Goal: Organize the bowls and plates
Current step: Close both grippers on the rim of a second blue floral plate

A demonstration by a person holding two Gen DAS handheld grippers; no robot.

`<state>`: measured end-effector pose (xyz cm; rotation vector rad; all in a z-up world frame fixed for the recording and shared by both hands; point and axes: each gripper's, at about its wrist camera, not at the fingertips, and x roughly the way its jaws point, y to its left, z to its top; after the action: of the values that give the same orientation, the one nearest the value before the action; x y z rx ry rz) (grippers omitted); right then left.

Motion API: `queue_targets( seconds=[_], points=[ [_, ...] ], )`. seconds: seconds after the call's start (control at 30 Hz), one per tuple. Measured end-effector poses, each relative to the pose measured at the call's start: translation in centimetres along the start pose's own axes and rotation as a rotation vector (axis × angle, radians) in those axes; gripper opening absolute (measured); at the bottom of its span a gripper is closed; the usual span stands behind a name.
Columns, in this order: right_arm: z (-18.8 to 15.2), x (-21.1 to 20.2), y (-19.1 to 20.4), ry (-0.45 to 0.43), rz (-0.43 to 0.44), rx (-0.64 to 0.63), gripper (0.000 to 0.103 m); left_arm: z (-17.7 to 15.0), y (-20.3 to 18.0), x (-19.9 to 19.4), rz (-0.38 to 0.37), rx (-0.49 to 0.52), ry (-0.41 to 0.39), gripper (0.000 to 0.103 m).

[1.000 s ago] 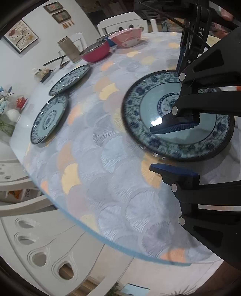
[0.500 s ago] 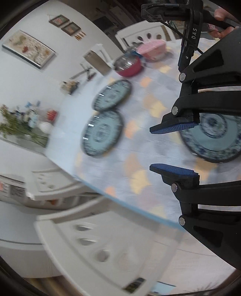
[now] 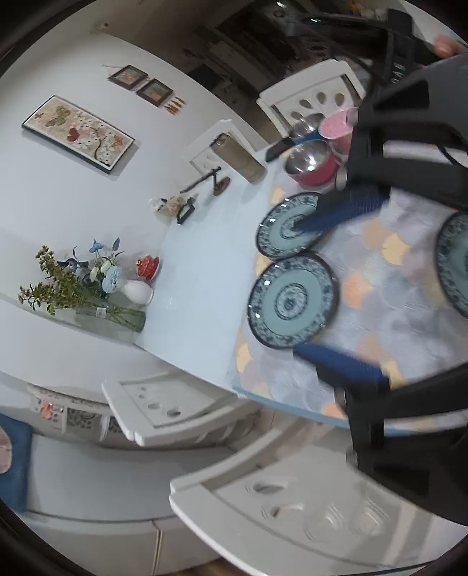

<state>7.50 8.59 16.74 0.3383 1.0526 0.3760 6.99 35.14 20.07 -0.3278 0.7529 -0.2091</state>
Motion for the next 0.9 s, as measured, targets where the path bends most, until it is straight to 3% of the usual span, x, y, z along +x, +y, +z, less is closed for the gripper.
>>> queue_targets(
  seconds=[0.27, 0.57, 0.67, 0.9],
  points=[
    [2.4, 6.2, -1.3, 0.076, -0.035, 0.048, 0.055, 2.8, 3.6, 9.0, 0.037, -0.052, 0.087, 0.069],
    [4.1, 14.8, -4.2, 0.167, -0.080, 0.138, 0.055, 3.3, 6.5, 20.1, 0.030, -0.059, 0.239, 0.057],
    [4.8, 16.3, -4.3, 0.171, -0.105, 0.128, 0.055, 3.4, 7.1, 22.7, 0.022, -0.040, 0.278, 0.057],
    [5.6, 19.1, -5.1, 0.192, -0.136, 0.134, 0.053, 3.6, 8.0, 26.0, -0.001, -0.019, 0.324, 0.045]
  ],
)
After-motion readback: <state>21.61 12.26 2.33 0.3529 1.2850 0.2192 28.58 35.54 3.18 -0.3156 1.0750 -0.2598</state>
